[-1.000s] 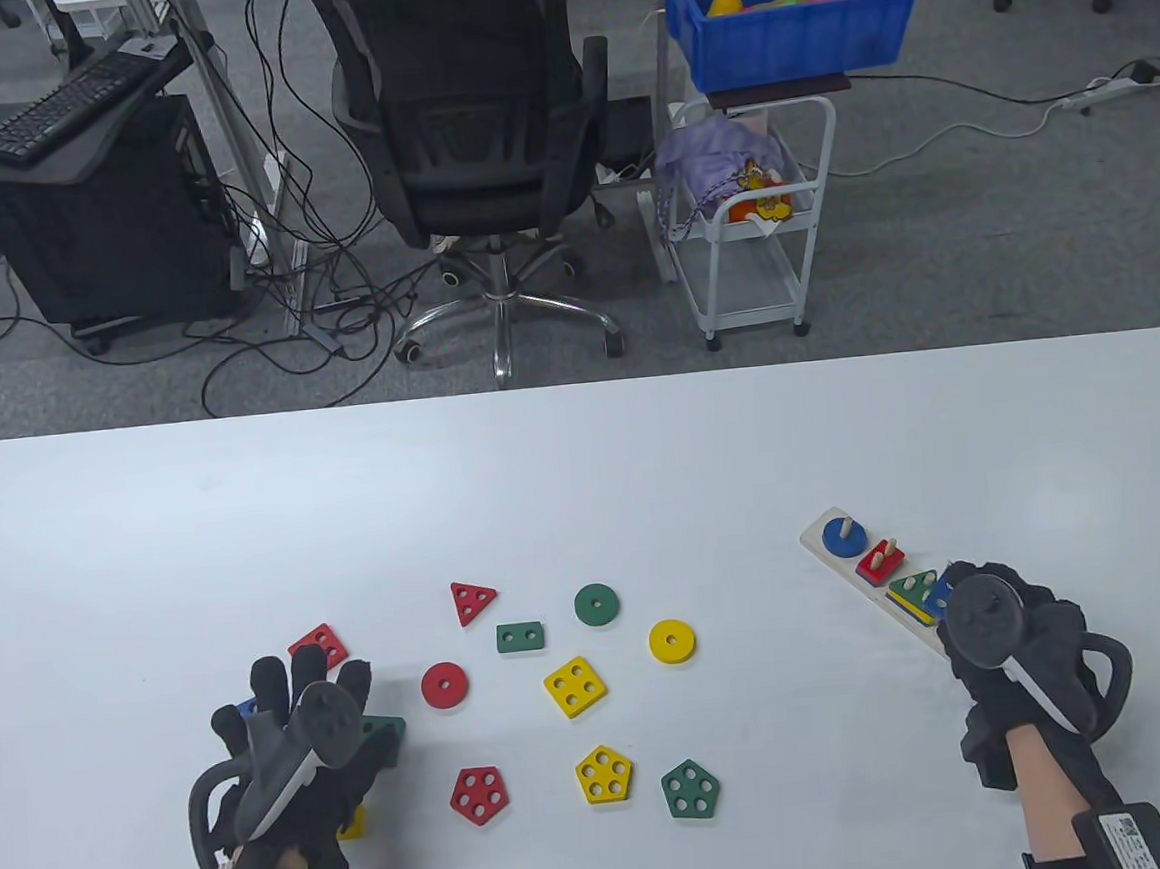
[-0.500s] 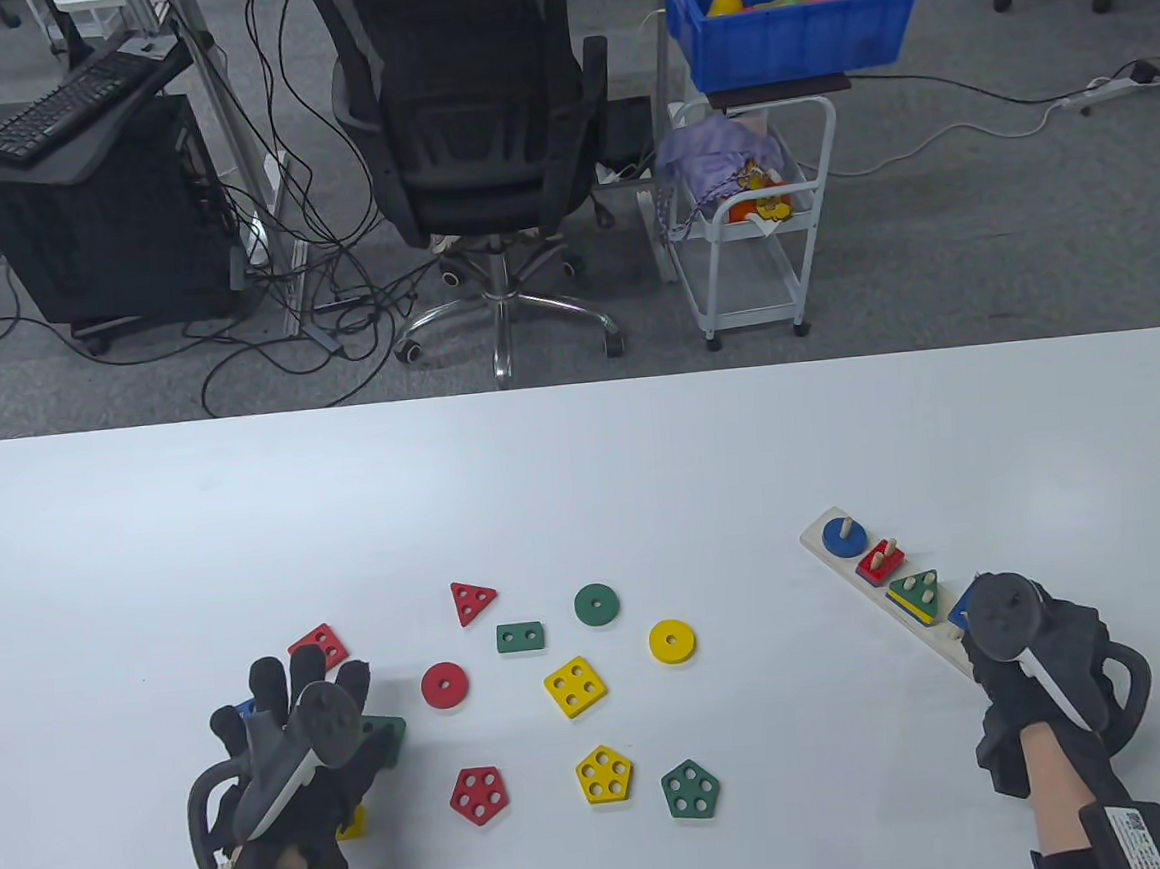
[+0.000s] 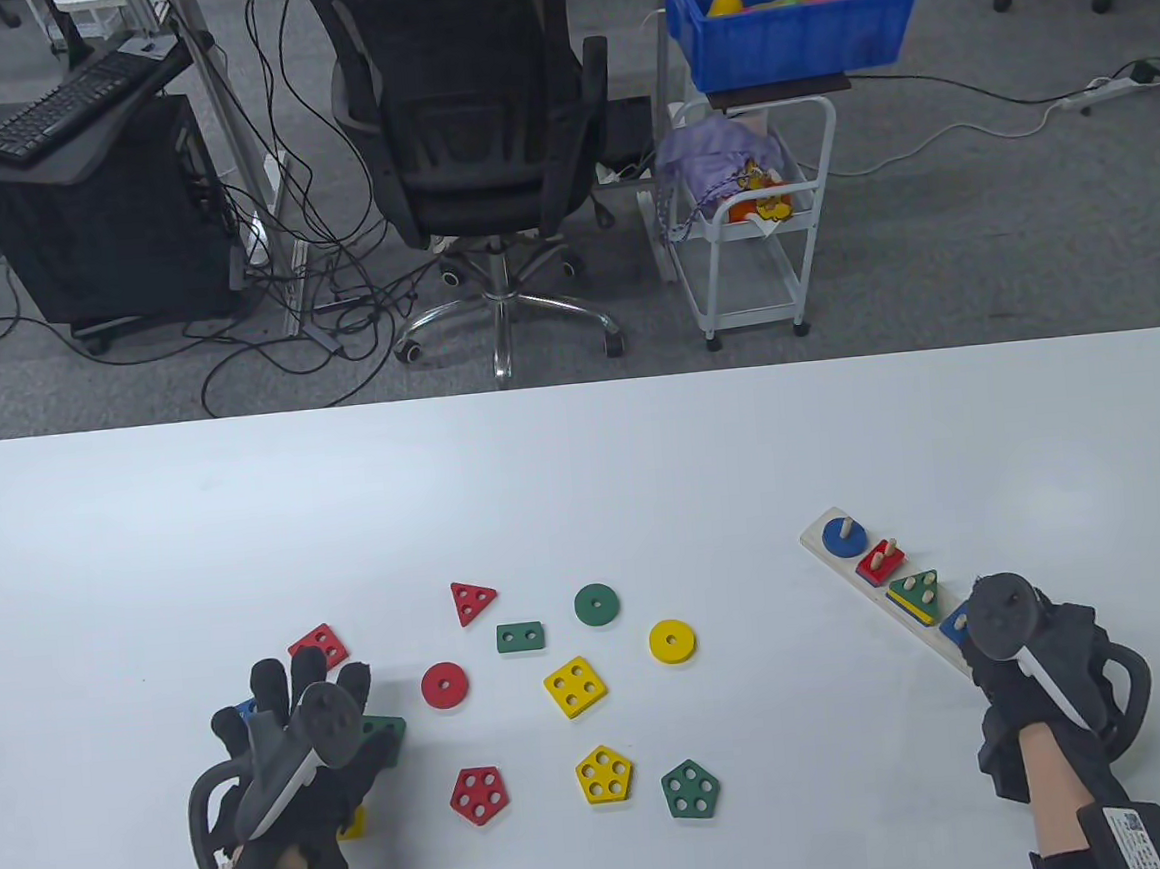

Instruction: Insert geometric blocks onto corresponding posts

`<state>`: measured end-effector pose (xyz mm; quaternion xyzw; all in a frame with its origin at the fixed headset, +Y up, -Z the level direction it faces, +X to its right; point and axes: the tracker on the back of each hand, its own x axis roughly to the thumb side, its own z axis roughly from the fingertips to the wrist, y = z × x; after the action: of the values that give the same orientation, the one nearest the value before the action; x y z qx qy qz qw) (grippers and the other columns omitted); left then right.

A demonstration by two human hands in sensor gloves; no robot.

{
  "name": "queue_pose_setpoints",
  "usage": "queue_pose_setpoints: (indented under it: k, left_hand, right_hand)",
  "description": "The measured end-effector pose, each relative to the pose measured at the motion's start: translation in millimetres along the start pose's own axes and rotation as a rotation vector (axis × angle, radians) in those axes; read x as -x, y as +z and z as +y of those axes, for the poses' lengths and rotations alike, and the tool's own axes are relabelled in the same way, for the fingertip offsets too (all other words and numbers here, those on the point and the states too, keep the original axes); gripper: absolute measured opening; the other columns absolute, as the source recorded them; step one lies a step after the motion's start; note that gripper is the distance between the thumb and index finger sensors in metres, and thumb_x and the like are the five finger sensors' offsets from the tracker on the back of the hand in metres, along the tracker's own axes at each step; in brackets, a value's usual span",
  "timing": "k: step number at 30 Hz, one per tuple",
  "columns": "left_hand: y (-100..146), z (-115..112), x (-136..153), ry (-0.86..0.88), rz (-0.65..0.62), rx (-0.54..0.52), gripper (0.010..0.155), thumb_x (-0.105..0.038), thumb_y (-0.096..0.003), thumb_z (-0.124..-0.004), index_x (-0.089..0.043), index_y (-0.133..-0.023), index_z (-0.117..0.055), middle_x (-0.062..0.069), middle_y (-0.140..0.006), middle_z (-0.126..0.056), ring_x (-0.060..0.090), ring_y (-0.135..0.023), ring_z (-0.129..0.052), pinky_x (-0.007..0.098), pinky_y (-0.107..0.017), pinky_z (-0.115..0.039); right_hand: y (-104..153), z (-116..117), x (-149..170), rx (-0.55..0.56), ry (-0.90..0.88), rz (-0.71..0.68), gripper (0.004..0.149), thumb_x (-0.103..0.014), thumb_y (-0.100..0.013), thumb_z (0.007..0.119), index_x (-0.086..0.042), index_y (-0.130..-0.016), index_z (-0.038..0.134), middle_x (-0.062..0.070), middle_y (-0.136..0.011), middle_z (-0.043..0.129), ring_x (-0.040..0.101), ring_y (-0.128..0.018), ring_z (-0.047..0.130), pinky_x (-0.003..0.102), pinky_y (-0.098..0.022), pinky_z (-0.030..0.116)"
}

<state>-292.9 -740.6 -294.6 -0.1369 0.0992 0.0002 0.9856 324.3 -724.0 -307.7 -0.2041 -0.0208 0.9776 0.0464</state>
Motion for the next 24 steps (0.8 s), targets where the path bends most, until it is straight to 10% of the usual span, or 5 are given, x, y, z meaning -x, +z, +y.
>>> queue_pose_setpoints:
  k: [14, 24]
  left_hand:
    - [1.6, 1.2, 0.3, -0.007, 0.004, 0.011, 0.076, -0.075, -0.0351, -0.053, -0.059, -0.104, -0.026, -0.021, -0.117, -0.001, 0.019, -0.112, 0.002, 0.060, -0.080, -0.010]
    - [1.6, 1.0, 0.0, -0.008, 0.001, 0.012, 0.076, -0.075, -0.0350, -0.053, -0.059, -0.105, -0.026, -0.022, -0.117, 0.000, 0.020, -0.112, 0.002, 0.060, -0.080, -0.010]
  right_hand:
    - [59.7, -6.7, -108.6, -0.027, -0.017, -0.567, 0.062, -0.041, -0.042, 0.087, -0.020, -0.098, 0.068, 0.013, -0.100, 0.075, 0.040, -0.084, 0.084, 0.067, -0.061, 0.066]
    - [127.2, 39.5, -181.6, -0.342, -0.012, -1.005, 0.068, -0.046, -0.042, 0.086, -0.020, -0.101, 0.063, 0.012, -0.103, 0.071, 0.041, -0.089, 0.079, 0.067, -0.060, 0.066]
